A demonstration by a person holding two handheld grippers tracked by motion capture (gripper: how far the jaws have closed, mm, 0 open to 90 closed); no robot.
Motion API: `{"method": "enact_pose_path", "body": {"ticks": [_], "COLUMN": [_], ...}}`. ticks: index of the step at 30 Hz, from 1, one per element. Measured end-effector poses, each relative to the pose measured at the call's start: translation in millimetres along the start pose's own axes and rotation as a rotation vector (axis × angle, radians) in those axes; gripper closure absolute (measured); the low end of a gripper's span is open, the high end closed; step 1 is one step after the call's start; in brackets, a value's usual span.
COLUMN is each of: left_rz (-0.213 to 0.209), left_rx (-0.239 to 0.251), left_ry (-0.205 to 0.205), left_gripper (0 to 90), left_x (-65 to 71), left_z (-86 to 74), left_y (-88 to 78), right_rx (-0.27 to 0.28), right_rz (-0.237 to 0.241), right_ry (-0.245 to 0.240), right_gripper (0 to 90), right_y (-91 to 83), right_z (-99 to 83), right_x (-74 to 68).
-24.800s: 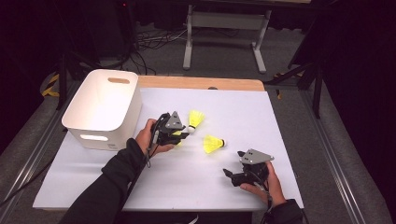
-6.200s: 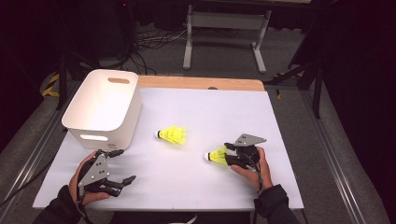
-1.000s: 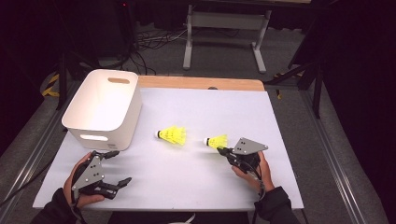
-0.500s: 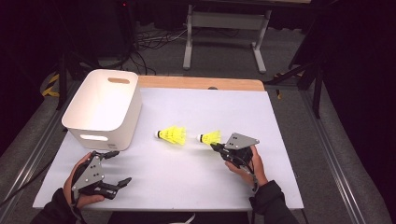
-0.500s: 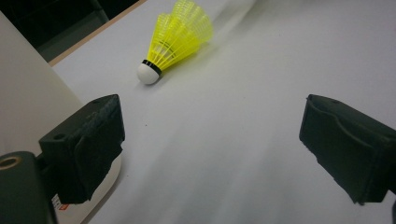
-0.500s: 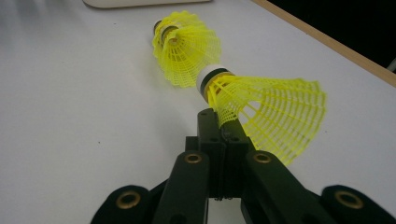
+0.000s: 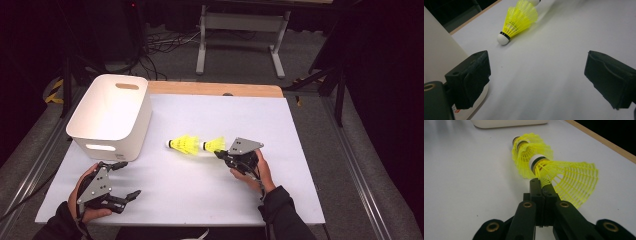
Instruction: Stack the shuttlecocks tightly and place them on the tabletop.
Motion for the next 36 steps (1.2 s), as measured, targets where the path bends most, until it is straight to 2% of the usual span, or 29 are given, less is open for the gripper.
{"method": "enact_pose_path", "body": {"ticks": [11,26,36], "left_rz": [-0.007,-0.017,-0.025], "left_rx": [0.000,-0.007,-0.008], "left_ry": [-0.003,-0.001,0.005], "left_gripper": [7.5,7.5,7.6], "left_x": [0.6,2.0,4.2], "left_z": [-0.1,-0.4,0.2], "left_y": [0.7,1.5,2.4], "right_rx": [-0.023,-0.013,-0.025], "right_rz": [0.025,0.054,0.071], "right_ry": [0.013,0.044,0.066], "right_gripper": [89.9,89.7,89.2], "right_y": [22.9,42.7,55.5], "right_z": [6.1,12.6,14.6], "right_x": [-3.1,-6.7,-10.6]}}
Point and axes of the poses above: each handheld gripper's, and its own axes: y roughly forward along the jaws, z roughly out of its top, x roughly to its right, the point moved 3 cm from there along y, roughly forward along the jaws, and after that the axes turned 2 degrees about -y, right-handed, at the moved point
